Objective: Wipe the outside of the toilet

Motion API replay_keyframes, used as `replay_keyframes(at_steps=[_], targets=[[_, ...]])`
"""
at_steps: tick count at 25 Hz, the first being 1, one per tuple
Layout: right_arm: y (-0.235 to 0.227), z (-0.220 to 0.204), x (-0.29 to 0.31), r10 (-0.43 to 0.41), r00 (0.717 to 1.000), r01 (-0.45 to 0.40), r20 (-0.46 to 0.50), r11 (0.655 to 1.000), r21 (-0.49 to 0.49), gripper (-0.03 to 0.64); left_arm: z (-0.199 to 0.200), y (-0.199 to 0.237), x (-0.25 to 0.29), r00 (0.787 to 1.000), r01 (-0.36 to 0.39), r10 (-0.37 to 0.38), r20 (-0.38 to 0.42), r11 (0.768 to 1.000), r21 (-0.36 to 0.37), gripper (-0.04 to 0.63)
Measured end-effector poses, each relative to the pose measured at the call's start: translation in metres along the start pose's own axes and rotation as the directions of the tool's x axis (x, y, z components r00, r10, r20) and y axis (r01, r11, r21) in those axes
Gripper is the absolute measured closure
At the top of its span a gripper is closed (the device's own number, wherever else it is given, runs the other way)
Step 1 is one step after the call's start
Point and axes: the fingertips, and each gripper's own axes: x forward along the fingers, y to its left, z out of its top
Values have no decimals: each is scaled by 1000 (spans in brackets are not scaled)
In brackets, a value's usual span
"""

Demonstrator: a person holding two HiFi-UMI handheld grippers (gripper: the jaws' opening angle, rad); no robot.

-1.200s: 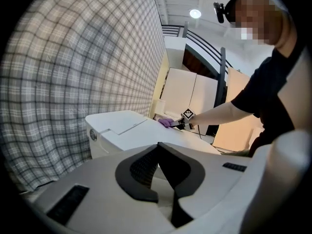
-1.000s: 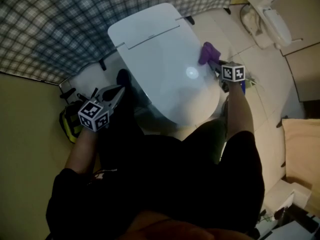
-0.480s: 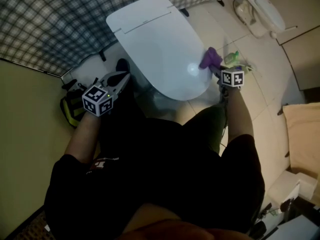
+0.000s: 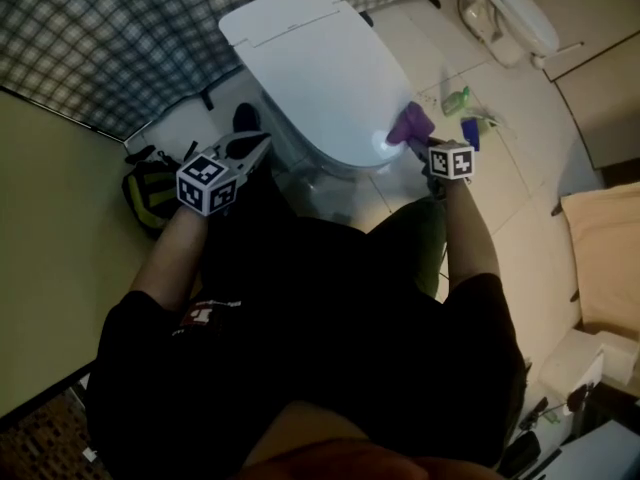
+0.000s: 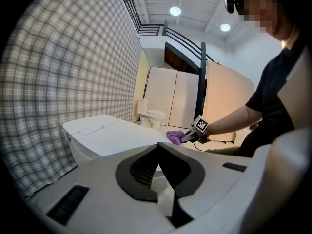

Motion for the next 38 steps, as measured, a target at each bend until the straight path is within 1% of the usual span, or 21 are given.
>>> replay_keyframes(at_steps=[4,6,10,12,14,17,19,22,26,29,32,35,38], targets=[[31,-18,-5,10,1000,-12,-30,997,-75,554,-2,-19,-11,1000,14,-15,10,1000,11,592],[50,-24,-5,26,998,-32,-52,992,-121,554,-2,-26,-18,1000,18,-19,17,1000,16,592],[102,-27,10,66,994,-85,-85,969,-232,555,-1,-36,-31,999,18,-19,31,999,34,592],[127,-25,21,85,992,-107,-93,958,-266,555,-1,-39,-37,999,13,-15,39,999,38,592],[147,-24,30,87,991,-116,-104,942,-315,555,-1,-40,-45,999,6,-8,49,999,40,592],[172,-22,39,58,990,-107,-128,904,-415,555,-5,-39,-56,998,-4,2,59,999,36,592],[195,-18,44,67,988,-126,-142,881,-456,554,-8,-36,-61,998,-11,9,64,1000,29,592],[217,-7,56,64,987,-134,-151,843,-521,554,-14,-28,-68,997,-24,23,72,1000,12,592],[227,8,77,15,987,-108,-157,791,-602,555,-19,-9,-72,996,-40,41,77,999,-14,592],[232,21,94,-10,987,-98,-161,758,-645,555,-20,8,-69,995,-57,60,85,998,-39,592],[240,39,115,-11,988,-97,-155,735,-671,555,-23,30,-64,993,-74,79,90,996,-58,592],[245,70,137,-21,992,-69,-120,715,-696,554,-21,54,-60,991,-86,93,93,993,-84,592],[258,106,158,7,995,-75,-99,714,-696,555,-13,76,-58,990,-95,105,92,989,-113,592]])
